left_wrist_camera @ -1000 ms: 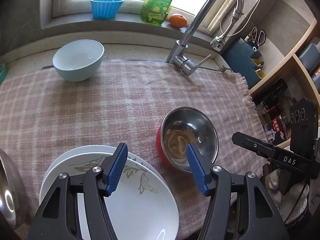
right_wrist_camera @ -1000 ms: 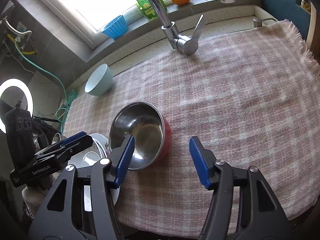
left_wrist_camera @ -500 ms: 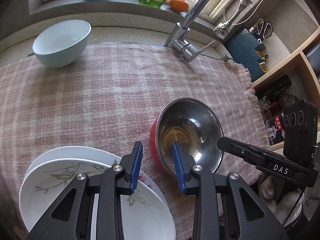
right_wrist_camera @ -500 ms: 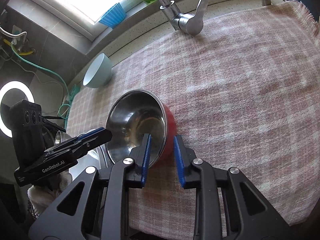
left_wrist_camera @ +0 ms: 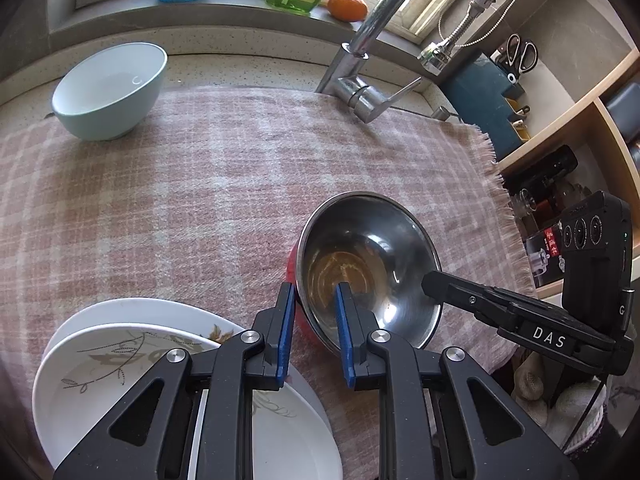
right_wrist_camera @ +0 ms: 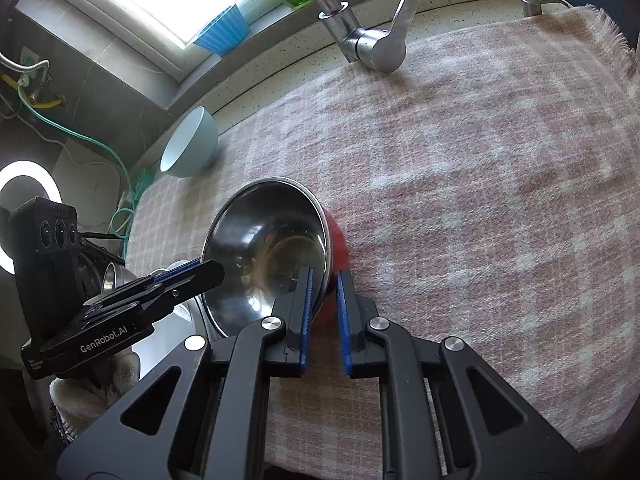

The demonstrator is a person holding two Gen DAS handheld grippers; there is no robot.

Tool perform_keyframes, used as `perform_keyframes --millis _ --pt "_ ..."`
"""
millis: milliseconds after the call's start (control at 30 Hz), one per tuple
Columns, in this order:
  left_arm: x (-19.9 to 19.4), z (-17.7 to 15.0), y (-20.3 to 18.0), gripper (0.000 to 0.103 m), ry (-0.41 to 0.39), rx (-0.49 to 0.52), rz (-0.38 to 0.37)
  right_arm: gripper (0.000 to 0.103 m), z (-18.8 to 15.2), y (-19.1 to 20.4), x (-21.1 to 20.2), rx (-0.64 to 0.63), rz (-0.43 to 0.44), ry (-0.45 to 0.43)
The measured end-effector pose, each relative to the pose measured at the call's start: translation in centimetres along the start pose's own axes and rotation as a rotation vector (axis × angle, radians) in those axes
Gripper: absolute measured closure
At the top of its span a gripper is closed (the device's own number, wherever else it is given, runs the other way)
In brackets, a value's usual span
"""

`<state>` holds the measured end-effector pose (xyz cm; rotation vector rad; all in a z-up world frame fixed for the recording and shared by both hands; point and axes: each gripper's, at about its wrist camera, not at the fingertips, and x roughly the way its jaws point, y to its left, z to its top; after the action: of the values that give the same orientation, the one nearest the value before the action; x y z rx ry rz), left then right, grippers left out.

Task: Organize plates and bowls
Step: 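Carry the red bowl and lower it into the steel bowl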

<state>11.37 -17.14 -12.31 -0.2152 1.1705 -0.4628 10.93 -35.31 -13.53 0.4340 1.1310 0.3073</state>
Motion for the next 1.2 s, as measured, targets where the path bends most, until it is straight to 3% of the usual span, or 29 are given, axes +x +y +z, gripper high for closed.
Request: perform_keyframes --millis 267,533,1200 --pt "-2.4 -0.1 -0.2 0.085 -0.052 0.016 -0.013 0.091 0.5 1.9 -2.4 -0.032 0.015 -0.036" --pt "-6.5 -0.6 1.7 0.085 -0.132 -0.011 -0.013 0.091 0.5 6.9 -3.5 -0.101 0.048 -0.065" --pt "-17.4 -5.6 13.0 0.085 -0.292 -0.199 0.093 0.091 -1.3 23.8 1.2 -0.338 0.185 0.009"
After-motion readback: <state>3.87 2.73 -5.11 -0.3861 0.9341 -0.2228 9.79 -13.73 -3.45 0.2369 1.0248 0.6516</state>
